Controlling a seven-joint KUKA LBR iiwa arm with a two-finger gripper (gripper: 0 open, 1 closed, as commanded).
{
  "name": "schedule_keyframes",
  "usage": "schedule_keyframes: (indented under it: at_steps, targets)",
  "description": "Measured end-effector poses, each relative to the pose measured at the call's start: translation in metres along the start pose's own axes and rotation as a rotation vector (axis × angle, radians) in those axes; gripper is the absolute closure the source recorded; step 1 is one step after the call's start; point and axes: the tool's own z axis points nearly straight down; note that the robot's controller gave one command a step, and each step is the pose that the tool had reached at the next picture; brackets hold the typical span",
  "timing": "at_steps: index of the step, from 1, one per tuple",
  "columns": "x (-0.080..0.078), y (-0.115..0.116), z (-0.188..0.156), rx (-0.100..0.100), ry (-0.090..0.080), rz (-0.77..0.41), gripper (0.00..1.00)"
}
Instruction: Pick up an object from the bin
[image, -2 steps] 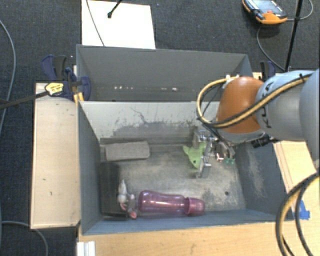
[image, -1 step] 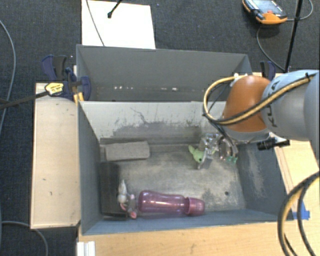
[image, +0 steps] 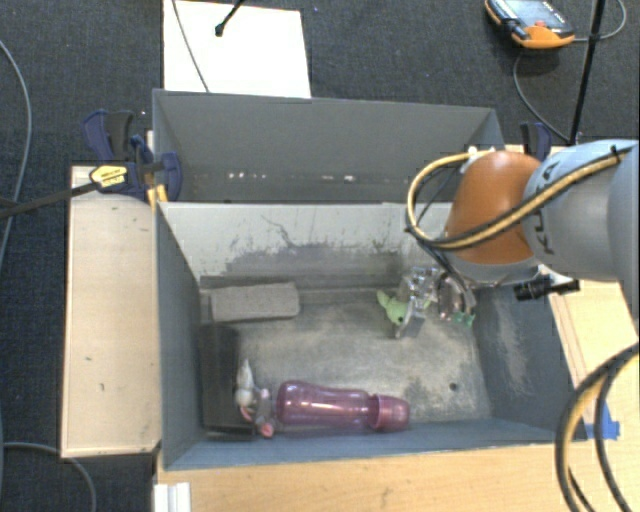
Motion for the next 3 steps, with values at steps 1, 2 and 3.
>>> schedule_keyframes:
  at_steps: [1,2,3]
  targets:
    - [-0.002,0.0,-0.03,-0.001,-0.006,-0.001,1.0]
    - [-0.003,0.001,-0.06,-0.001,-0.006,-0.001,1.0]
    - [-0.002,0.001,-0.036,-0.002,-0.007,-0.001,1.0]
